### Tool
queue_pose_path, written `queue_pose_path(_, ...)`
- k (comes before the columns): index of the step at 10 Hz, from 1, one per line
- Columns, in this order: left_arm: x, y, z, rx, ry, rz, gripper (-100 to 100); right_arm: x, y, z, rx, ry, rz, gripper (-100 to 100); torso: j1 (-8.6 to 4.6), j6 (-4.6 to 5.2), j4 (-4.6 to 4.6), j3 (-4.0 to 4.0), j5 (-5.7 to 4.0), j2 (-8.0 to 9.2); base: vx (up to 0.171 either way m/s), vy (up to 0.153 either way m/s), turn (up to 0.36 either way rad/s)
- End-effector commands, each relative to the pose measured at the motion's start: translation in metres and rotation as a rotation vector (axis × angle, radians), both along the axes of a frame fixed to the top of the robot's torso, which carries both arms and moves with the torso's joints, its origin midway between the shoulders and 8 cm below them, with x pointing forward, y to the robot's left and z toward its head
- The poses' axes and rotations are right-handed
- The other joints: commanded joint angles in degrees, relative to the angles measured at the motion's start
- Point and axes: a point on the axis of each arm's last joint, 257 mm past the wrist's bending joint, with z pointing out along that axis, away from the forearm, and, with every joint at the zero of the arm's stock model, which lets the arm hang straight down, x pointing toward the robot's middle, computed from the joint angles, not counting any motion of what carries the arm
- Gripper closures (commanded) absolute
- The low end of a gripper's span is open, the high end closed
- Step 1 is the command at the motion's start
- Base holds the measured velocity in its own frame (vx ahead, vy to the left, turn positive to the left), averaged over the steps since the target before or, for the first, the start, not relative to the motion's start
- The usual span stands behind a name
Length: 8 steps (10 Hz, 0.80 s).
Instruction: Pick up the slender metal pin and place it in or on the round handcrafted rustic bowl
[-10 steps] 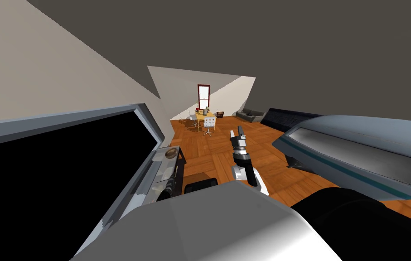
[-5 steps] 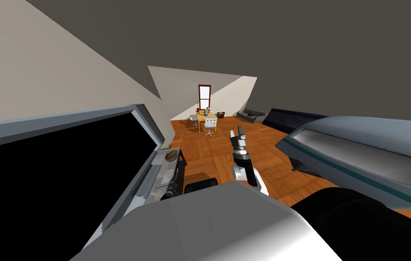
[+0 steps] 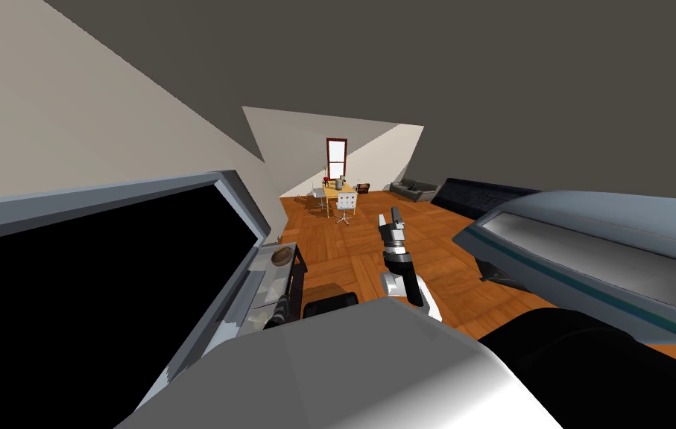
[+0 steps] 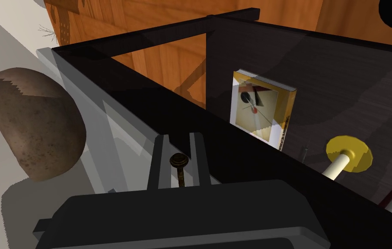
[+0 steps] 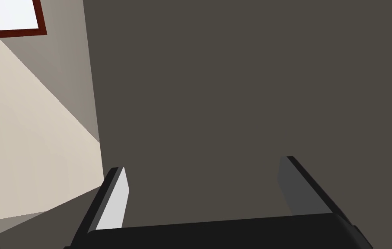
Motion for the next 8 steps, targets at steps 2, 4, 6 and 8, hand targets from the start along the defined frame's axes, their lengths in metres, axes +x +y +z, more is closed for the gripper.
queue_pose_path(2, 0.013, 0.008, 0.004, -0.001, 0.002, 0.004, 100, 0.0, 0.0, 0.0, 0.0, 0.0, 0.0, 0, 0.0, 0.0, 0.0, 0.0, 0.0, 0.0, -0.039, -0.02, -0.013)
queue_pose_path(4, 0.027, 0.015, 0.009, -0.001, 0.004, 0.009, 100, 0.0, 0.0, 0.0, 0.0, 0.0, 0.0, 0, -0.18, 0.01, 0.07, 0.25, -0.03, 0.46, -0.155, -0.047, -0.025)
queue_pose_path(6, 0.025, 0.013, 0.008, -0.001, 0.002, 0.008, 0, 0.0, 0.0, 0.0, 0.0, 0.0, 0.0, 0, -0.09, -0.02, 0.06, 0.21, -0.02, 0.37, -0.041, -0.01, 0.0)
queue_pose_path(8, 0.032, 0.019, 0.013, 0.002, -0.013, 0.017, 100, 0.0, 0.0, 0.0, 0.0, 0.0, 0.0, 0, -0.33, -0.04, -0.02, -0.15, -0.07, -0.32, 0.14, -0.114, 0.204)
